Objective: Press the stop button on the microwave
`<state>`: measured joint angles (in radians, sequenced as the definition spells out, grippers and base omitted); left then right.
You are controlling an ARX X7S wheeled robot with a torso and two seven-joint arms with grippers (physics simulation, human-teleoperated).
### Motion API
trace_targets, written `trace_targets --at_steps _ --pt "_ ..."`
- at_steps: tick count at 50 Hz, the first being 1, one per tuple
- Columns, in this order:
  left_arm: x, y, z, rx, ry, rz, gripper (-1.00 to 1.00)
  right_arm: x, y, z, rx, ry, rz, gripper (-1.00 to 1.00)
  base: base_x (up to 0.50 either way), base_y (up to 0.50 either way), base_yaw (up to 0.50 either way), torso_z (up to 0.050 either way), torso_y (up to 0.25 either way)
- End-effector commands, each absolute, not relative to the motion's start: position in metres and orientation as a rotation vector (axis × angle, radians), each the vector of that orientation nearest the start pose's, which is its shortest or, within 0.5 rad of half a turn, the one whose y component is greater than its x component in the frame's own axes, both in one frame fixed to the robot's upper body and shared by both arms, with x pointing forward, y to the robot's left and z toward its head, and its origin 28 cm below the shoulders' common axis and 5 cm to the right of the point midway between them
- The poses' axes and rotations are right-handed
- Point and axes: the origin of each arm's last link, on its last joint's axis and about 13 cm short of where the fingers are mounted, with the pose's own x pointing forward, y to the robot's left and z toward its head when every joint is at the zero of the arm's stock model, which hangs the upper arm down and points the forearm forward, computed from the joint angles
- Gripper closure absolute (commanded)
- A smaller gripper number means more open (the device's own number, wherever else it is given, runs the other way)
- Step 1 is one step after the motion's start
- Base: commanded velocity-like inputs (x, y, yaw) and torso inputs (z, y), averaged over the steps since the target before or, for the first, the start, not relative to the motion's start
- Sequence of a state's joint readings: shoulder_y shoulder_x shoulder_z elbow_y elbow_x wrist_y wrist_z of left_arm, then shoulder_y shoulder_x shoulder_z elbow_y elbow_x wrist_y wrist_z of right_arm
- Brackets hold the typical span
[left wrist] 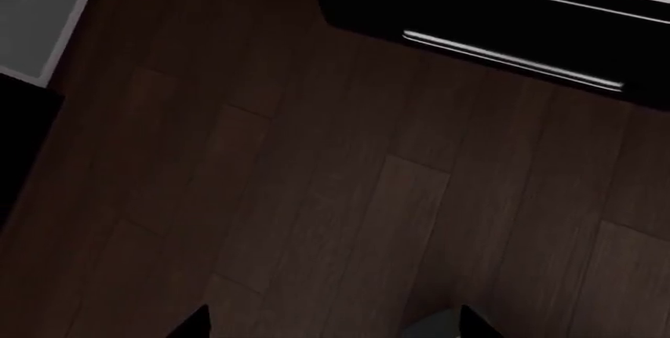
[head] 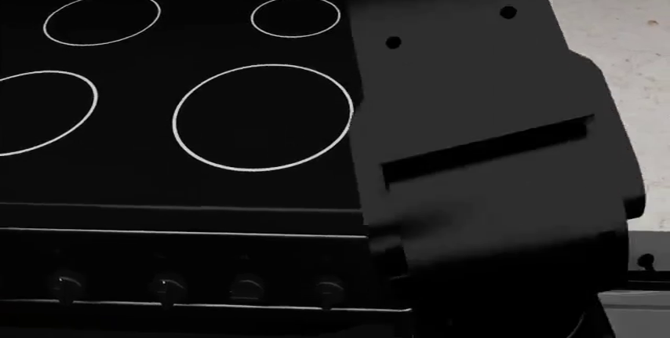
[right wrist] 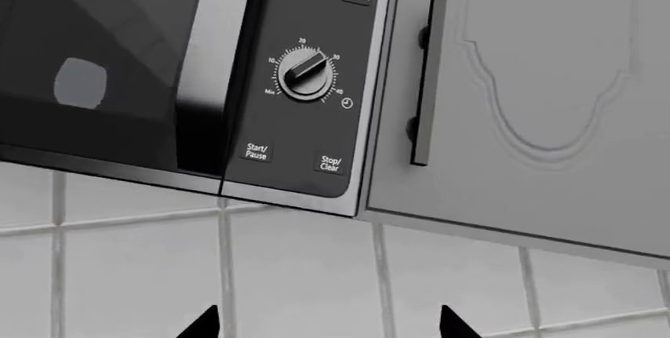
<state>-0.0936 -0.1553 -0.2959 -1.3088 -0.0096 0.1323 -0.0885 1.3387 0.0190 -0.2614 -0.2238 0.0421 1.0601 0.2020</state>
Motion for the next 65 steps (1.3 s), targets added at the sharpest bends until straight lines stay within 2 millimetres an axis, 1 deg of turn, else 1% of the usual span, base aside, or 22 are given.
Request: trace_targets --at_steps 1,7,12,14,18,27,33,43,48,52,53,57,65 --pt "0.067 0.282 -0.152 -0.015 1.053 0.431 -1.0 0.328 -0.048 0.402 -0.177 -0.455 -0.051 -1.0 0.0 0.0 0.0 0.05 0.051" --pt "0.067 0.282 -0.152 -0.015 1.053 0.431 -1.0 0.333 -0.046 0.414 -0.171 -0.443 -0.06 -1.0 0.0 0.0 0.0 0.05 0.05" --pt "0.067 0.282 -0.152 -0.015 1.053 0.431 -1.0 0.349 -0.047 0.42 -0.166 -0.41 -0.075 -1.0 0.0 0.0 0.0 0.05 0.05" --pt "0.067 0.282 -0.152 -0.015 1.053 0.431 -1.0 0.352 -0.046 0.42 -0.176 -0.402 -0.078 -1.0 0.0 0.0 0.0 0.05 0.051" --pt "0.067 0.282 -0.152 -0.015 1.053 0.431 -1.0 0.356 -0.044 0.423 -0.187 -0.393 -0.078 -1.0 0.0 0.0 0.0 0.05 0.049" --pt "0.067 0.282 -0.152 -0.015 1.053 0.431 -1.0 0.362 -0.041 0.438 -0.193 -0.378 -0.081 -1.0 0.0 0.0 0.0 0.05 0.05" --pt "0.067 0.282 -0.152 -0.015 1.053 0.431 -1.0 0.358 -0.038 0.449 -0.203 -0.395 -0.079 -1.0 0.0 0.0 0.0 0.05 0.05" --pt "0.067 0.282 -0.152 -0.015 1.053 0.431 -1.0 0.362 -0.039 0.469 -0.199 -0.406 -0.098 -1.0 0.0 0.0 0.0 0.05 0.051" --pt "0.067 0.282 -0.152 -0.015 1.053 0.431 -1.0 0.365 -0.039 0.474 -0.198 -0.411 -0.103 -1.0 0.0 0.0 0.0 0.05 0.051" --pt "0.067 0.282 -0.152 -0.015 1.053 0.431 -1.0 0.363 -0.037 0.478 -0.206 -0.418 -0.105 -1.0 0.0 0.0 0.0 0.05 0.051" --pt "0.067 0.282 -0.152 -0.015 1.053 0.431 -1.0 0.361 -0.037 0.483 -0.209 -0.424 -0.109 -1.0 0.0 0.0 0.0 0.05 0.051" --pt "0.067 0.282 -0.152 -0.015 1.053 0.431 -1.0 0.357 -0.035 0.492 -0.21 -0.439 -0.112 -1.0 0.0 0.0 0.0 0.05 0.051" --pt "0.067 0.282 -0.152 -0.015 1.053 0.431 -1.0 0.355 -0.034 0.505 -0.205 -0.459 -0.112 -1.0 0.0 0.0 0.0 0.05 0.052"
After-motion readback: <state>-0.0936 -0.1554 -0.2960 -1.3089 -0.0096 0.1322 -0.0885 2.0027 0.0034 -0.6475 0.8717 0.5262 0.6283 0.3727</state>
